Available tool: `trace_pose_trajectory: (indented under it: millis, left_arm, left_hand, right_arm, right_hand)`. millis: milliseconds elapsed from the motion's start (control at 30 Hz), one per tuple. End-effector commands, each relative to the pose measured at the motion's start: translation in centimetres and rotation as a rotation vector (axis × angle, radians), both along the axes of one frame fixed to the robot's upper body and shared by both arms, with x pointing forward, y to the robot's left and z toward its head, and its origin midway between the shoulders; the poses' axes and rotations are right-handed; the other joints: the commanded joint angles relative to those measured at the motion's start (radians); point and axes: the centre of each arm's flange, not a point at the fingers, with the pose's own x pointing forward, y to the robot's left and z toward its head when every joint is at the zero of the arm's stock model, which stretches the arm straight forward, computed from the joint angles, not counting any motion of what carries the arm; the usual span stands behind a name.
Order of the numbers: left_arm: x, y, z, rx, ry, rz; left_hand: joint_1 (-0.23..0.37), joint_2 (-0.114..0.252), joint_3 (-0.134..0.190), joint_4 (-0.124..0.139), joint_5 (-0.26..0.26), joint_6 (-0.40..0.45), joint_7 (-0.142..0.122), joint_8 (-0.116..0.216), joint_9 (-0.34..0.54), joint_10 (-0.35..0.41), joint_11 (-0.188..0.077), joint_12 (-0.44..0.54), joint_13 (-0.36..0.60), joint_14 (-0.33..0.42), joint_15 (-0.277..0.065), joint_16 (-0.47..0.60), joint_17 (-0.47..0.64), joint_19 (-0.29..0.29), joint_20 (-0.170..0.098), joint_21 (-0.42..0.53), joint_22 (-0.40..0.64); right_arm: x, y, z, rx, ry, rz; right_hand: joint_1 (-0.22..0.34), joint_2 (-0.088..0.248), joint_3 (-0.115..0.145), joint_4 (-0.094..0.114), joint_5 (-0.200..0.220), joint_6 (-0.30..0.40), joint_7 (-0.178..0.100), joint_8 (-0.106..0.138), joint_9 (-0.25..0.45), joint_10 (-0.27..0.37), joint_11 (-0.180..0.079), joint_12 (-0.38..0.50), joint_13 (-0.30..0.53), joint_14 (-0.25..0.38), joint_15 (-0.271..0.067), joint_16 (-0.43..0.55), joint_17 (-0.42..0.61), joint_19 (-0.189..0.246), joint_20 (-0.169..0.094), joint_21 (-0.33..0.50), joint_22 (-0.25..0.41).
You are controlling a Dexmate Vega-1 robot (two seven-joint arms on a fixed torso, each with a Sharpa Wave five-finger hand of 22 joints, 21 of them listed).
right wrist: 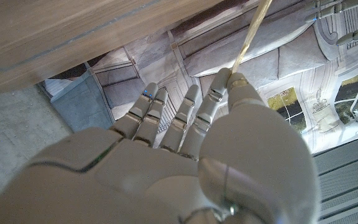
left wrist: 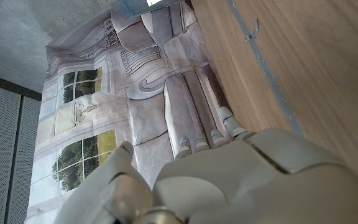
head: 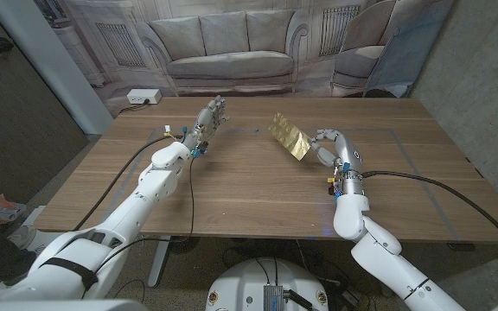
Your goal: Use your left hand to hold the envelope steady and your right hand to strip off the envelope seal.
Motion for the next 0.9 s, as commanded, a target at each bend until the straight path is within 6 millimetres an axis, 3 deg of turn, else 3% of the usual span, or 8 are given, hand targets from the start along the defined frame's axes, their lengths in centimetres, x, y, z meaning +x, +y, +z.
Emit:
trace_pose_trajectory:
  millis: [33,133,167,300,467,600,900]
  left_arm:
    - [-0.8,-0.2,2.4,0.116,-0.045,-0.006]
    - [-1.0,-0.2,3.2,0.153,-0.055,-0.021]
    - [-1.0,-0.2,3.5,0.161,-0.06,-0.032]
    - [-1.1,-0.3,4.7,0.23,-0.09,-0.042]
    - [-1.1,-0.8,5.8,0.278,-0.118,-0.12]
    - [-1.2,-1.1,6.6,0.317,-0.148,-0.138]
    - [-1.5,-1.8,8.0,0.4,-0.169,-0.202]
  left_hand:
    - [0.052,-0.016,0.005,-0.038,-0.012,0.041,0.01,0.018,0.007,0.003,0.013,0.003,0.006,-0.048,0.024,0.002,0.003,-0.132,0.026,-0.009,0.006]
    - [0.082,-0.026,0.007,-0.06,-0.018,0.069,0.018,0.025,0.009,0.015,0.018,0.008,0.007,-0.039,0.036,0.005,0.004,-0.128,0.04,-0.014,0.007]
    - [0.109,-0.031,0.009,-0.078,-0.025,0.101,0.028,0.034,0.011,0.027,0.026,0.012,0.008,-0.036,0.046,0.006,0.006,-0.15,0.059,-0.028,0.009]
    - [0.15,-0.03,0.016,-0.103,-0.037,0.15,0.04,0.046,0.014,0.06,0.042,0.023,0.01,-0.029,0.058,0.009,0.007,-0.178,0.078,-0.049,0.012]
    - [0.234,-0.004,0.045,-0.148,-0.076,0.252,0.07,0.074,0.021,0.105,0.048,0.036,0.016,-0.013,0.08,0.016,0.011,-0.185,0.107,-0.067,0.016]
    - [0.284,0.015,0.067,-0.175,-0.097,0.28,0.081,0.08,0.024,0.137,0.06,0.047,0.019,0.008,0.085,0.024,0.014,-0.181,0.123,-0.074,0.017]
    - [0.343,0.037,0.096,-0.205,-0.11,0.301,0.083,0.086,0.029,0.135,0.068,0.044,0.022,-0.002,0.083,0.018,0.015,-0.178,0.128,-0.08,0.017]
  right_arm:
    - [-0.6,-0.3,0.8,-0.03,-0.019,0.072]
    - [-0.8,-0.2,1.0,-0.044,-0.03,0.098]
    - [-0.9,-0.1,1.1,-0.044,-0.036,0.106]
    - [-1.2,0.1,1.4,-0.051,-0.045,0.148]
    - [-1.6,0.0,1.8,-0.053,-0.044,0.205]
    - [-1.6,-0.1,1.9,-0.053,-0.033,0.228]
    - [-1.1,-1.2,2.3,-0.009,-0.01,0.367]
  right_hand:
    - [0.001,0.007,-0.008,-0.002,-0.002,-0.001,-0.004,0.005,0.008,-0.011,0.001,-0.002,0.004,-0.009,-0.164,-0.008,0.002,-0.01,-0.075,-0.002,0.006]
    - [0.001,0.007,-0.01,-0.002,-0.002,-0.002,-0.005,0.005,0.01,-0.014,0.0,-0.003,0.005,-0.013,-0.163,-0.01,0.002,-0.014,-0.074,-0.003,0.006]
    - [0.001,0.007,-0.011,-0.001,-0.001,-0.002,-0.005,0.005,0.01,-0.015,0.0,-0.003,0.005,-0.014,-0.163,-0.01,0.002,-0.016,-0.073,-0.003,0.006]
    - [0.001,0.006,-0.014,-0.001,0.0,-0.002,-0.005,0.006,0.014,-0.021,-0.002,-0.005,0.006,-0.023,-0.16,-0.012,0.001,-0.018,-0.075,-0.003,0.007]
    - [0.001,0.006,-0.019,0.001,0.002,-0.001,-0.006,0.006,0.018,-0.027,-0.003,-0.007,0.008,-0.035,-0.157,-0.015,0.001,-0.027,-0.074,-0.005,0.008]
    - [0.0,0.006,-0.024,0.003,0.003,-0.001,-0.006,0.006,0.021,-0.033,-0.003,-0.008,0.009,-0.044,-0.155,-0.015,0.001,-0.029,-0.075,-0.004,0.009]
    - [-0.001,0.008,-0.029,0.005,0.004,-0.001,-0.006,0.005,0.025,-0.037,-0.004,-0.009,0.01,-0.055,-0.153,-0.016,0.002,-0.036,-0.077,-0.006,0.01]
